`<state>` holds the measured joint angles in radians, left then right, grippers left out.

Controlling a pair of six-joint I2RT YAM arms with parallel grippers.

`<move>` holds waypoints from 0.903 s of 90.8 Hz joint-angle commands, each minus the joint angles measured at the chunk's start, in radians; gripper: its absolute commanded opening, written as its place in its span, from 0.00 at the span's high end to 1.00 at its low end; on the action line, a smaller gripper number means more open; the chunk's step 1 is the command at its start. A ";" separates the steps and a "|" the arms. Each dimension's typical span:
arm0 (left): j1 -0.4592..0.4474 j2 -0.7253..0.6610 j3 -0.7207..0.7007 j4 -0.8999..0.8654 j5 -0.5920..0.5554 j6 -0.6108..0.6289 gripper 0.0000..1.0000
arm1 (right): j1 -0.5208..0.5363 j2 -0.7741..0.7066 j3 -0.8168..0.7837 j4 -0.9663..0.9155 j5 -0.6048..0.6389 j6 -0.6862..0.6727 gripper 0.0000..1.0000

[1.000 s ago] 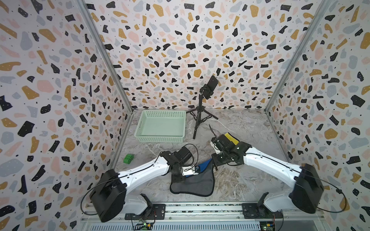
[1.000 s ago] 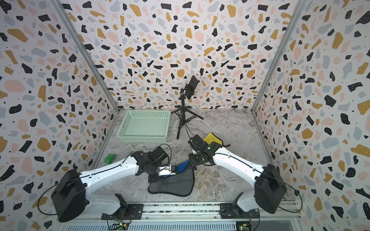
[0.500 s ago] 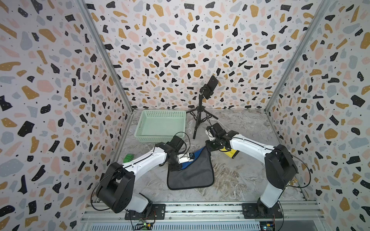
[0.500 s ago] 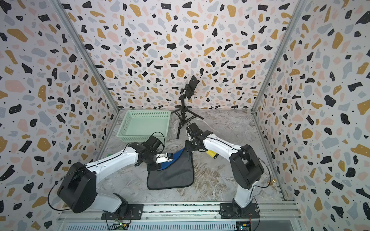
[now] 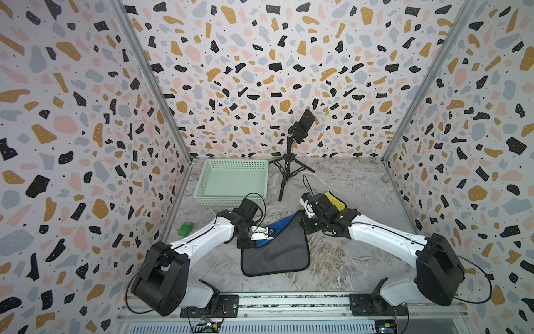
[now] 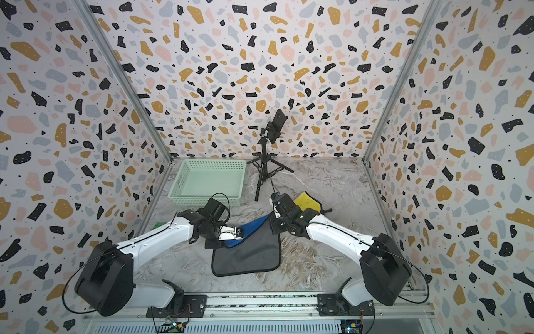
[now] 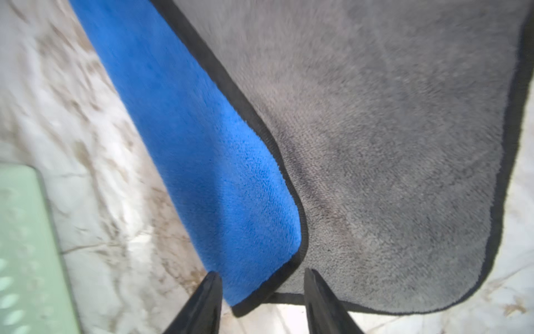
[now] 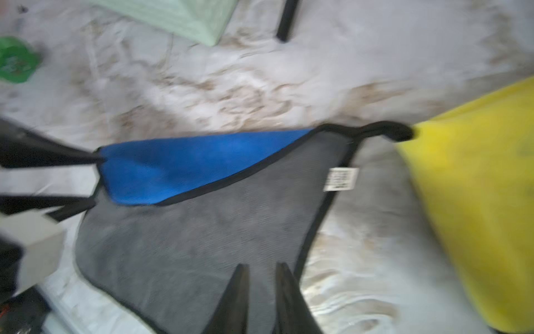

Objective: Fold the square dishcloth
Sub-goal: Flatten out the cleaning item at the center of the board.

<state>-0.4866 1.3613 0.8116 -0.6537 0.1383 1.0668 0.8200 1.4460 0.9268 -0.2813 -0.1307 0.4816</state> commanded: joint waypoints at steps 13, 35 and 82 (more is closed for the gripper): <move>0.006 0.018 -0.030 0.030 0.061 0.134 0.50 | 0.073 0.058 -0.171 0.161 -0.176 0.108 0.87; -0.003 0.047 -0.081 0.163 -0.011 0.144 0.54 | 0.084 0.129 -0.225 0.150 -0.158 0.128 0.93; -0.001 0.075 -0.051 0.400 -0.176 -0.060 0.94 | 0.094 -0.017 -0.365 0.018 -0.067 0.149 1.00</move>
<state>-0.4873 1.4254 0.7292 -0.3088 0.0162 1.0771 0.9043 1.4609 0.6136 -0.1150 -0.2470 0.6121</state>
